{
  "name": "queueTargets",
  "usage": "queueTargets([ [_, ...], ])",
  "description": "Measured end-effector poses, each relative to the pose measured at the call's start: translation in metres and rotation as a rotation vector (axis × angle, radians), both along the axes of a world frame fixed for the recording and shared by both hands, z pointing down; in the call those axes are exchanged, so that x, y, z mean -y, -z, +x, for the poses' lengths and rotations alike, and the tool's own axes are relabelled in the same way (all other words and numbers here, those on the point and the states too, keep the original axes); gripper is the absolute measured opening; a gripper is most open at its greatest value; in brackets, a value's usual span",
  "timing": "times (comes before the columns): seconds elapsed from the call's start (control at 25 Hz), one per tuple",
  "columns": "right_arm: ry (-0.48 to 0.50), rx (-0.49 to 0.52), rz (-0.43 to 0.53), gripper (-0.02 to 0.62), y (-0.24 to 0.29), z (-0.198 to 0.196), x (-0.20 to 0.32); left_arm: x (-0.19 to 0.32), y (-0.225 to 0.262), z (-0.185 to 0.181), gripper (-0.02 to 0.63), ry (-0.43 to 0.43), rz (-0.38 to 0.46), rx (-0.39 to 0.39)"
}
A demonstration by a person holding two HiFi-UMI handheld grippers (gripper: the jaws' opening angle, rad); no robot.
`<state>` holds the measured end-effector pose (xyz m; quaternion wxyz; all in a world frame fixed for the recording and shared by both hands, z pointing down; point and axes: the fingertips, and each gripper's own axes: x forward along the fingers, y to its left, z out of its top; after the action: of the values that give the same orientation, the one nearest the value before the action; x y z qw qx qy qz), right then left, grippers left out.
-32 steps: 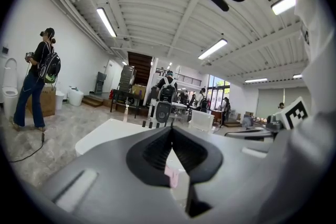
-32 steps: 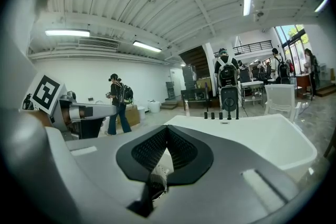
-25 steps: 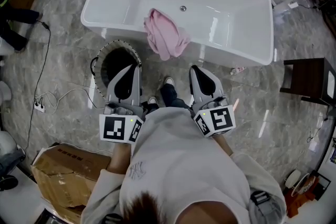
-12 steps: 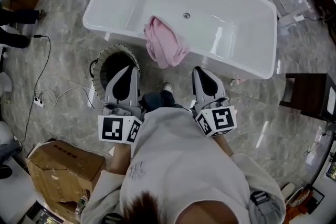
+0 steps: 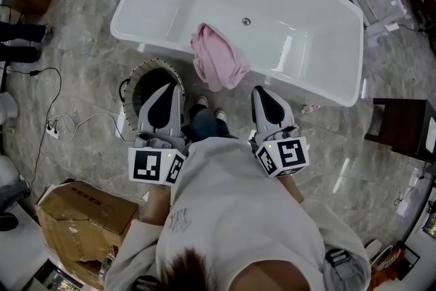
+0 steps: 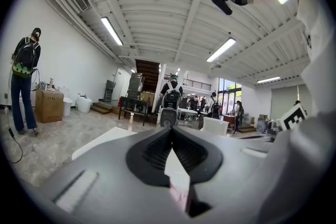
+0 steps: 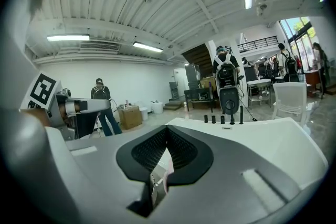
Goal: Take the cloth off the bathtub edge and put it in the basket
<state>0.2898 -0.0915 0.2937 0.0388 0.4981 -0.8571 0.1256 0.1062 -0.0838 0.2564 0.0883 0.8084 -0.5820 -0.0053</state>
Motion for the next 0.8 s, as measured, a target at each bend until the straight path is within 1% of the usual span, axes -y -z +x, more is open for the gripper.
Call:
queueTargets([
  [0.2, -0.003, -0.009, -0.006, -0.002, 0.0, -0.012, 0.02, 0.021, -0.001, -0.009, 0.048, -0.019, -0.011, -0.005],
  [0.4, 0.001, -0.021, -0.008, -0.002, 0.006, -0.035, 0.045, 0.049, 0.003, -0.024, 0.048, -0.047, -0.008, 0.002],
  [0.6, -0.027, -0.023, -0.006, -0.002, 0.013, -0.052, 0.07, 0.08, 0.014, -0.043, 0.048, -0.075, 0.009, 0.012],
  [0.8, -0.068, -0.028, -0.009, -0.002, 0.014, -0.057, 0.088, 0.106, 0.02, -0.056, 0.048, -0.097, 0.027, 0.019],
])
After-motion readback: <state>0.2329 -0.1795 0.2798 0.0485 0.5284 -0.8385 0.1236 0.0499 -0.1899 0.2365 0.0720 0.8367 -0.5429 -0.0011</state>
